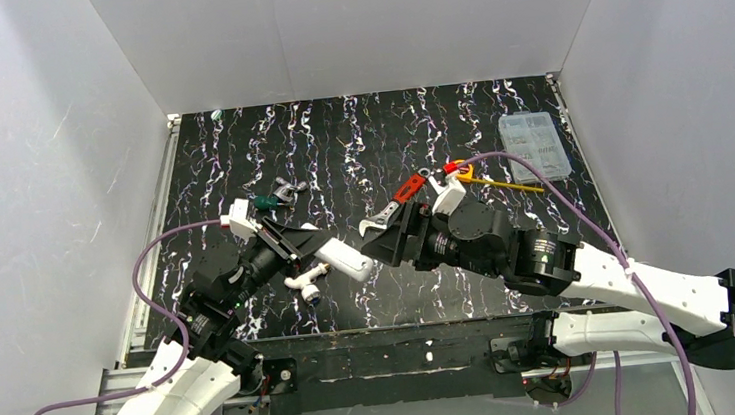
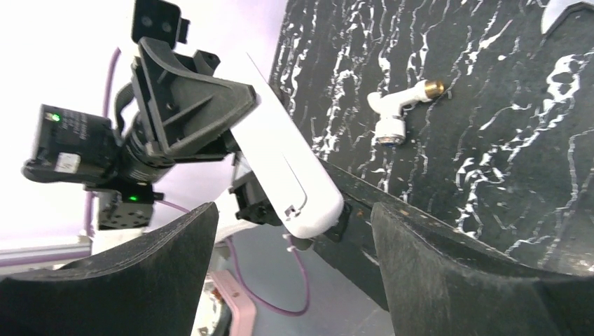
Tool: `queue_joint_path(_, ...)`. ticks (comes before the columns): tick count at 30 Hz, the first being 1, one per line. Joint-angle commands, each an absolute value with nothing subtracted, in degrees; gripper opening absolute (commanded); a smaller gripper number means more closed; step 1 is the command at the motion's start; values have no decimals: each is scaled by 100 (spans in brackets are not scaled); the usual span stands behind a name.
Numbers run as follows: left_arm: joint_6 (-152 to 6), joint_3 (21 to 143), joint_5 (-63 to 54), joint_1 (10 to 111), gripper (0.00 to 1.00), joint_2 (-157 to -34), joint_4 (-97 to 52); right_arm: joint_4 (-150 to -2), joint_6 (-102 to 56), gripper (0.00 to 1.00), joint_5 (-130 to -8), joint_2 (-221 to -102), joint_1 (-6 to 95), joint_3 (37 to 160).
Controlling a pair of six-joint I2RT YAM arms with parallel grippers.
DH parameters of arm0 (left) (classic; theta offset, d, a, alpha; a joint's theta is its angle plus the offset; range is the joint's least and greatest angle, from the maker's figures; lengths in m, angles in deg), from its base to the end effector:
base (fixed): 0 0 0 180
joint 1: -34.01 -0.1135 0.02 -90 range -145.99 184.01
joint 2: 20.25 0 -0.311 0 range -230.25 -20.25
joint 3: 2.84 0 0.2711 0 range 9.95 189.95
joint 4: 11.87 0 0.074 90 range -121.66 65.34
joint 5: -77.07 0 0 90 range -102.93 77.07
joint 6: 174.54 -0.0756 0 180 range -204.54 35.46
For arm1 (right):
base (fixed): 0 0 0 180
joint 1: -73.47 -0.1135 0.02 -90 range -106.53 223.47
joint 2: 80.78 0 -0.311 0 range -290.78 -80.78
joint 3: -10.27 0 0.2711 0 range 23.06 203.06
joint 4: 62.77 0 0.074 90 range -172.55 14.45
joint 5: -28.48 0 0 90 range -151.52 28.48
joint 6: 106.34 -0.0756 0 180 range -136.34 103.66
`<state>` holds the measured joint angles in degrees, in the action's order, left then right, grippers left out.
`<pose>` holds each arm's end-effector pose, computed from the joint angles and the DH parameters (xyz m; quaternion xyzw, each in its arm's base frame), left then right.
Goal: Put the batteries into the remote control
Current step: Load the battery cover into the remote control.
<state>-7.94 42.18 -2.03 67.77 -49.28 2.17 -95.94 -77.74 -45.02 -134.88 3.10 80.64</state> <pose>0.1060 -0.0880 0.4133 -0.1051 0.4932 -0.7350 0.4534 0.1002 0.2170 0.3988 0.0230 0.7993 0.4908 0.3460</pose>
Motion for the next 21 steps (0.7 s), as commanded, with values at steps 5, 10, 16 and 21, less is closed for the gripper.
queue_joint_path(5, -737, 4428, -214, 6794, 0, -4818, 774, -8429, -8582, 84, -5091, -13497, 560, 7808)
queue_joint_path(10, -763, 4454, -202, 6794, 0, -4798, 773, -8611, -8604, 83, -5542, -13679, 714, 7913)
queue_joint_path(16, -764, 4457, -212, 6794, 0, -4798, 824, -8516, -8695, 83, -5812, -13754, 749, 7780)
queue_joint_path(21, -752, 4465, -187, 6796, 0, -4817, 865, -8300, -8776, 77, -6105, -13825, 790, 7654)
